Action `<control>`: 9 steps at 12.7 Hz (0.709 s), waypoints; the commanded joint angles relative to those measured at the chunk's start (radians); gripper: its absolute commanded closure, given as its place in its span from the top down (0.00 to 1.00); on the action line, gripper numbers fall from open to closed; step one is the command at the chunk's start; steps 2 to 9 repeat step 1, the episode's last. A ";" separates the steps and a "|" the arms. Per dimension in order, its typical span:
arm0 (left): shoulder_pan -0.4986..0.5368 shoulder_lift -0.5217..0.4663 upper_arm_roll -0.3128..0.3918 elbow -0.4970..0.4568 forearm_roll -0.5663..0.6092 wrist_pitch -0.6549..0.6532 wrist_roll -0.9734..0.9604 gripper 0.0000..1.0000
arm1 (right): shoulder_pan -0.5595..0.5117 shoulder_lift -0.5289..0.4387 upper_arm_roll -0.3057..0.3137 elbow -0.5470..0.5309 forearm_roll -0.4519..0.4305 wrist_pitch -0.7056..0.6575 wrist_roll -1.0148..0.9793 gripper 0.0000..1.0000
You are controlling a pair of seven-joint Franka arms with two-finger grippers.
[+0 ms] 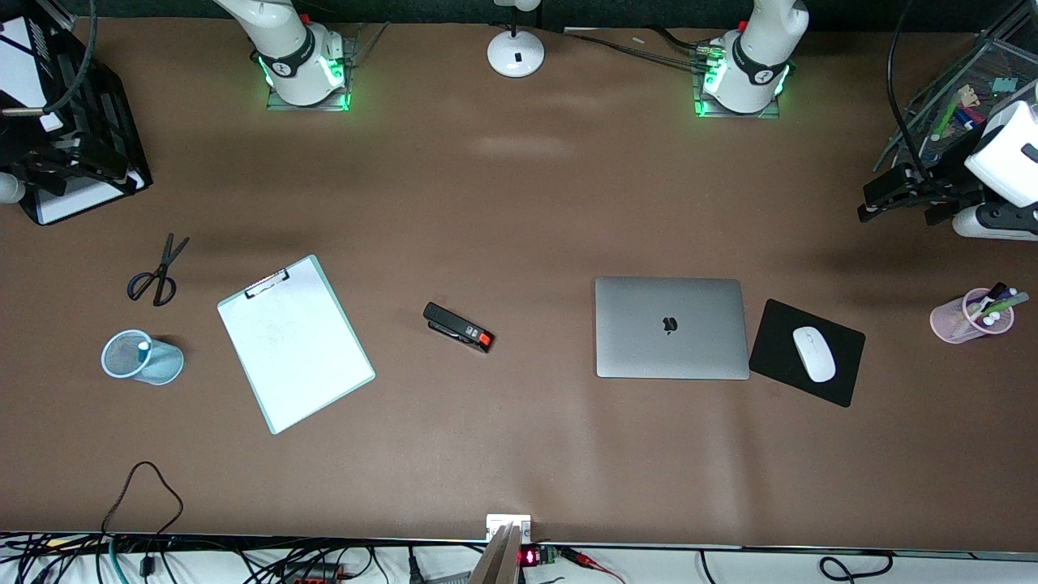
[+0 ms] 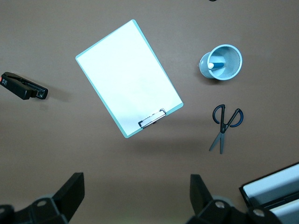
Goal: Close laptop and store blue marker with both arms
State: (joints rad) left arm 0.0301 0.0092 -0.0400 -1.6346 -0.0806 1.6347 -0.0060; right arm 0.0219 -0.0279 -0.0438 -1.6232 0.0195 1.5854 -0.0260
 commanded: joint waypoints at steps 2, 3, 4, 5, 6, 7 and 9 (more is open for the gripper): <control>0.010 -0.001 -0.004 0.007 -0.011 -0.009 0.023 1.00 | -0.005 -0.003 0.004 0.011 -0.001 -0.019 0.003 1.00; 0.010 -0.001 -0.004 0.007 -0.011 -0.009 0.023 1.00 | -0.005 -0.003 0.004 0.011 -0.001 -0.019 0.003 1.00; 0.010 -0.001 -0.004 0.007 -0.011 -0.009 0.023 1.00 | -0.005 -0.003 0.004 0.011 -0.001 -0.019 0.003 1.00; 0.010 -0.001 -0.004 0.007 -0.011 -0.009 0.023 1.00 | -0.005 -0.003 0.004 0.011 -0.001 -0.019 0.003 1.00; 0.010 -0.001 -0.004 0.007 -0.011 -0.009 0.023 1.00 | -0.005 -0.003 0.004 0.011 -0.001 -0.019 0.003 1.00; 0.010 -0.001 -0.004 0.007 -0.011 -0.009 0.023 1.00 | -0.005 -0.003 0.004 0.011 -0.001 -0.019 0.003 1.00; 0.010 -0.001 -0.004 0.007 -0.011 -0.009 0.023 1.00 | -0.005 -0.003 0.004 0.011 -0.001 -0.019 0.003 1.00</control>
